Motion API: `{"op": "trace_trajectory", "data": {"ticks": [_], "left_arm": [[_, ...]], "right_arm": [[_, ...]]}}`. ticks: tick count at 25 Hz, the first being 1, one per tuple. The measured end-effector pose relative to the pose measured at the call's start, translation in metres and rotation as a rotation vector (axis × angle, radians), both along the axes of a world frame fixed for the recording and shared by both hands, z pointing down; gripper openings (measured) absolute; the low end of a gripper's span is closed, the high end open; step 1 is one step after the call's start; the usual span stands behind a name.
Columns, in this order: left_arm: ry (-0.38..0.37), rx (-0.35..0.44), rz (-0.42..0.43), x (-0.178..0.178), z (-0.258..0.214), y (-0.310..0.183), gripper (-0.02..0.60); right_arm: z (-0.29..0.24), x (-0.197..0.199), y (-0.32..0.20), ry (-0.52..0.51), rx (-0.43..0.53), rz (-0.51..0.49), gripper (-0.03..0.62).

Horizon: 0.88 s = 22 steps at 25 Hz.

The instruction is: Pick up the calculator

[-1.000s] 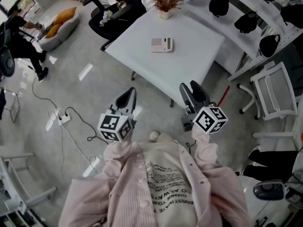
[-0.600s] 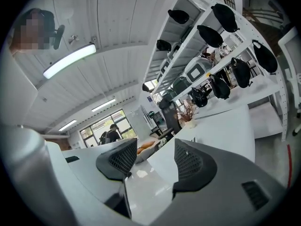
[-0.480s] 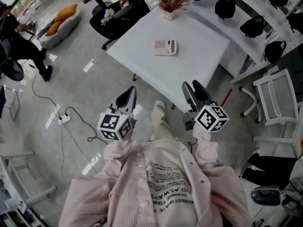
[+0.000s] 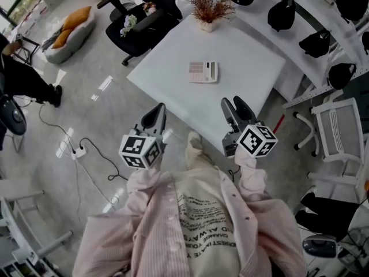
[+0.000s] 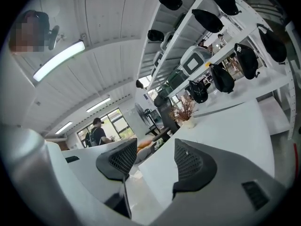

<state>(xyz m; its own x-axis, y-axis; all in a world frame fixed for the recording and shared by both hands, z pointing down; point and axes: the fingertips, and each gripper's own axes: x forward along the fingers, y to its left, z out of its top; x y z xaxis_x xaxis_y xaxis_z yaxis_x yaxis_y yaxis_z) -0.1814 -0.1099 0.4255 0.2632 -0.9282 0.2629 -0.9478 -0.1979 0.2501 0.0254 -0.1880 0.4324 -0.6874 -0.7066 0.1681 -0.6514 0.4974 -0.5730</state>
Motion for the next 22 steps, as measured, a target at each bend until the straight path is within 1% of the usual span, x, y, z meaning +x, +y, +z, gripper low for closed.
{"op": "trace_trajectory", "data": {"ticks": [4,11,22], "left_arm": [[0.003,-0.019,0.008,-0.005,0.005,-0.035,0.002],[0.020,-0.080,0.027,-0.008,0.025,-0.086,0.002],[0.036,-0.167,0.064,-0.001,0.063,-0.145,0.002]], "right_arm": [[0.009,-0.006,-0.034,0.009,-0.030,0.001,0.219],[0.030,-0.014,-0.082,0.023,-0.089,0.007,0.219],[0.080,-0.024,-0.133,0.048,-0.192,0.008,0.219]]}}
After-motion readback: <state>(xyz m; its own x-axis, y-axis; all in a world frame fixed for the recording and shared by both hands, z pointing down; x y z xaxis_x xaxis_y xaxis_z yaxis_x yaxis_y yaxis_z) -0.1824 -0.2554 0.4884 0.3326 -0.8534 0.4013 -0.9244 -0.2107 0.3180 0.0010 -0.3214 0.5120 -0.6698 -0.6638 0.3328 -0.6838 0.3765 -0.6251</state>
